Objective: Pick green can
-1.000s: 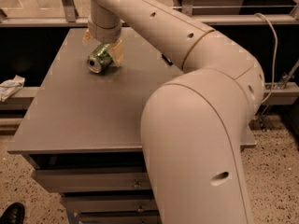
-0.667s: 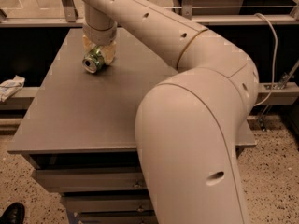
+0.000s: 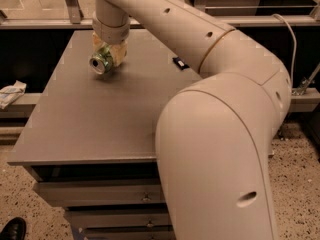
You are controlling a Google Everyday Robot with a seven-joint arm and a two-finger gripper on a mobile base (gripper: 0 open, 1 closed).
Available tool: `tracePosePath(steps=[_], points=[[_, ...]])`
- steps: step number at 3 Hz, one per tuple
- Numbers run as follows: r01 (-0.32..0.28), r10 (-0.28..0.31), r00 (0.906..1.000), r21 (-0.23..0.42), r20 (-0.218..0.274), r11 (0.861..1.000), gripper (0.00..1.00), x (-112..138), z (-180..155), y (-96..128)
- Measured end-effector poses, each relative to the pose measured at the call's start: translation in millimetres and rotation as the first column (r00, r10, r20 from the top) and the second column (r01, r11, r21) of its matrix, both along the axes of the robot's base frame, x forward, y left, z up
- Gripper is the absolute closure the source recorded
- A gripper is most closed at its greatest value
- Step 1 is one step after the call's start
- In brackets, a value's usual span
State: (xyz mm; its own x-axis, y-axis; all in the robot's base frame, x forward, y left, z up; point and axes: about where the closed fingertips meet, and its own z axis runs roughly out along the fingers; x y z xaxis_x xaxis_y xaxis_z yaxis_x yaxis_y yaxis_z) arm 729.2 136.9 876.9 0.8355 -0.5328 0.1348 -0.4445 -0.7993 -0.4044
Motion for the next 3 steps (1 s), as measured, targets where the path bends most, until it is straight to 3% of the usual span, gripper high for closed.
tracePosePath(steps=[1, 2, 3], points=[[0.103, -0.094, 0.9936, 0.151, -0.062, 0.983, 1.0, -4, 34, -27], [0.253, -0.186, 0.9596, 0.354, -0.211, 0.9, 1.0, -8, 66, -64], [0.291, -0.169, 0.9432, 0.463, -0.286, 0.837, 1.0, -17, 95, -63]])
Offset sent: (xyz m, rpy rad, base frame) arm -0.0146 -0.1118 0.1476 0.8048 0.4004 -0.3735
